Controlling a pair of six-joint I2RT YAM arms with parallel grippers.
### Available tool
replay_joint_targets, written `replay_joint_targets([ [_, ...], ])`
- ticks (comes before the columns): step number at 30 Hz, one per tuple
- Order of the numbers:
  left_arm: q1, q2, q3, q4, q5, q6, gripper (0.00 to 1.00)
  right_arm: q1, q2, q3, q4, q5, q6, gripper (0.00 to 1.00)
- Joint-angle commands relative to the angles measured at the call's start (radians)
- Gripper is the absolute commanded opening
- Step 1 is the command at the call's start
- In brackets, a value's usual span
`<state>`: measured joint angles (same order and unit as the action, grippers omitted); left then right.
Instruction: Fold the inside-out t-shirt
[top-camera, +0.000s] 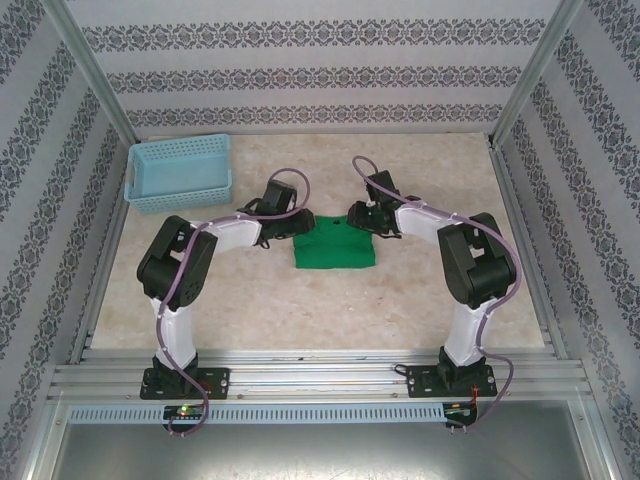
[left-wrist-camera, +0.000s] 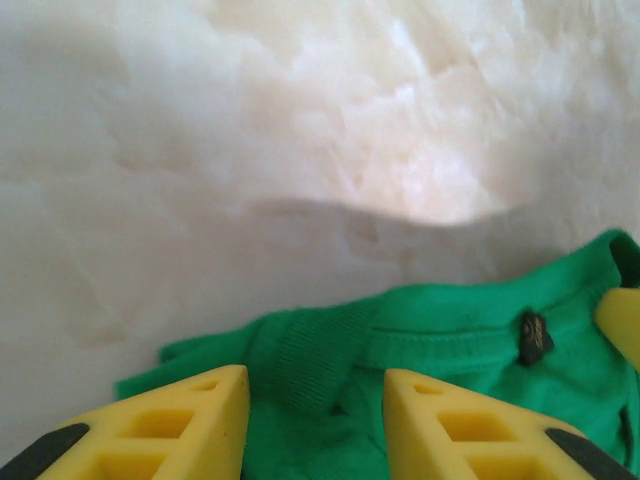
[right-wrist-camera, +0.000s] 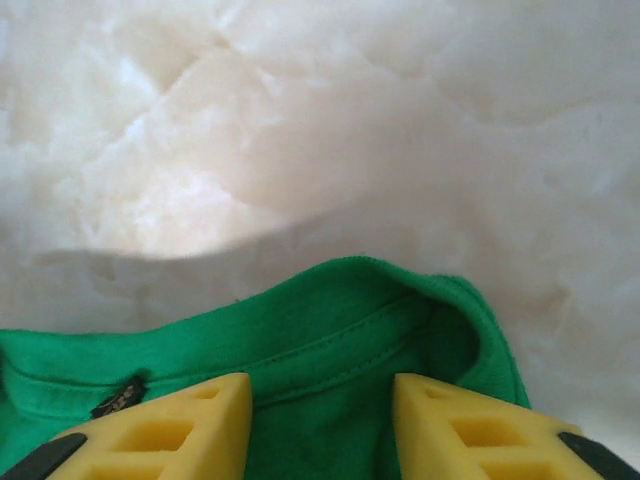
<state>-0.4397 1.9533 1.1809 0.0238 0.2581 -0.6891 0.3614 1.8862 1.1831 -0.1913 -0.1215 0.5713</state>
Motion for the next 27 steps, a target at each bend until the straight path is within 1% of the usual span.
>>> replay_joint_targets([
  [1,0.017,-0.066,-0.015,-0.032,-0.003,0.018,0.40,-0.007,-0.084,0.016,-0.073,0.062,-0.068,0.48],
  [3,0.017,-0.137,-0.042,-0.054,-0.014,0.025,0.42,0.005,-0.148,-0.006,-0.105,0.097,-0.092,0.55],
  [5,0.017,-0.208,-0.059,-0.107,-0.038,0.029,0.47,0.040,-0.211,-0.026,-0.150,0.140,-0.113,0.62],
  [7,0.017,-0.279,-0.081,-0.167,-0.065,0.040,0.54,0.104,-0.260,-0.044,-0.205,0.210,-0.117,0.71],
  [9,0.017,-0.360,-0.122,-0.214,-0.103,0.045,0.58,0.190,-0.283,-0.054,-0.262,0.280,-0.103,0.78],
  [13,0.018,-0.511,-0.226,-0.224,-0.139,0.063,0.65,0.335,-0.241,-0.037,-0.361,0.386,-0.031,0.90],
  [16,0.015,-0.635,-0.305,-0.228,-0.182,0.087,0.72,0.390,-0.170,-0.002,-0.383,0.378,0.037,0.94],
  [19,0.017,-0.770,-0.416,-0.181,-0.257,0.122,0.82,0.401,-0.063,0.060,-0.391,0.332,0.075,0.94],
  [22,0.019,-0.860,-0.486,-0.160,-0.297,0.140,0.87,0.390,0.045,0.130,-0.424,0.351,0.068,0.95],
  [24,0.018,-0.901,-0.520,-0.143,-0.309,0.142,0.89,0.362,0.103,0.157,-0.420,0.352,0.035,0.95],
  [27,0.020,-0.944,-0.555,-0.133,-0.316,0.153,0.92,0.290,0.164,0.207,-0.465,0.362,-0.018,0.93],
])
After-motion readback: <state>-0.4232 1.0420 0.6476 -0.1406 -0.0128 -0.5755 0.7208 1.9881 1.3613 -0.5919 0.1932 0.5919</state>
